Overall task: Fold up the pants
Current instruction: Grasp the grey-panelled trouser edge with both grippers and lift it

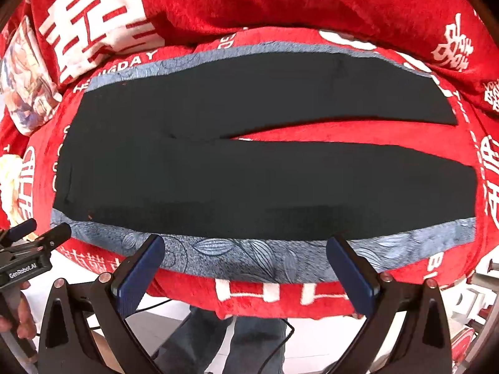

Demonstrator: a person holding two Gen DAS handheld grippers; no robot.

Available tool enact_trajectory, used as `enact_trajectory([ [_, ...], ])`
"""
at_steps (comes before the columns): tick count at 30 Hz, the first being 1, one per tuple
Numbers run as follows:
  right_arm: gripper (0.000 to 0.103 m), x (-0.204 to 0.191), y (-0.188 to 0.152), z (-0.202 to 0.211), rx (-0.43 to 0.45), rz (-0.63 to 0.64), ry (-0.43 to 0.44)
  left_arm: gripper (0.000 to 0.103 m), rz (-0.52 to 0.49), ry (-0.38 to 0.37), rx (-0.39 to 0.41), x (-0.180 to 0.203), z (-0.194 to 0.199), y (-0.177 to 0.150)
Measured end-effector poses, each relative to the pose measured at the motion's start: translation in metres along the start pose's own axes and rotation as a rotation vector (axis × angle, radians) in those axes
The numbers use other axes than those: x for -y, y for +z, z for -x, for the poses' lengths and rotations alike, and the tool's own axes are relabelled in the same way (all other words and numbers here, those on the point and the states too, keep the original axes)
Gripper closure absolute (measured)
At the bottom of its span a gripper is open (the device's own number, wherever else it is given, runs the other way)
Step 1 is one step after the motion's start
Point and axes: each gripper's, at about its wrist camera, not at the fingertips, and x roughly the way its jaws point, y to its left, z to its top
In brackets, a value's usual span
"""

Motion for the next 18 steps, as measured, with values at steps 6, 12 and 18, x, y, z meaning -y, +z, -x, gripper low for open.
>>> enact_trajectory([
  [6, 0.000, -0.004, -0.001, -0.026, 0.016, -0.035, 0.223, 0.000, 0.076, -0.084, 0.071, -0.031, -0.024, -0.006],
  [12, 0.025, -0.005, -0.036, -0.065, -0.120, -0.170, 0.742, 0.000, 0.286, -0.312, 0.111, -0.097, -0.039, -0.028],
  [18, 0.025, 0.009, -0.083, -0.114, -0.165, -0.338, 0.867, 0.000, 0.354, -0.416, 0.071, -0.126, -0.072, -0.046],
])
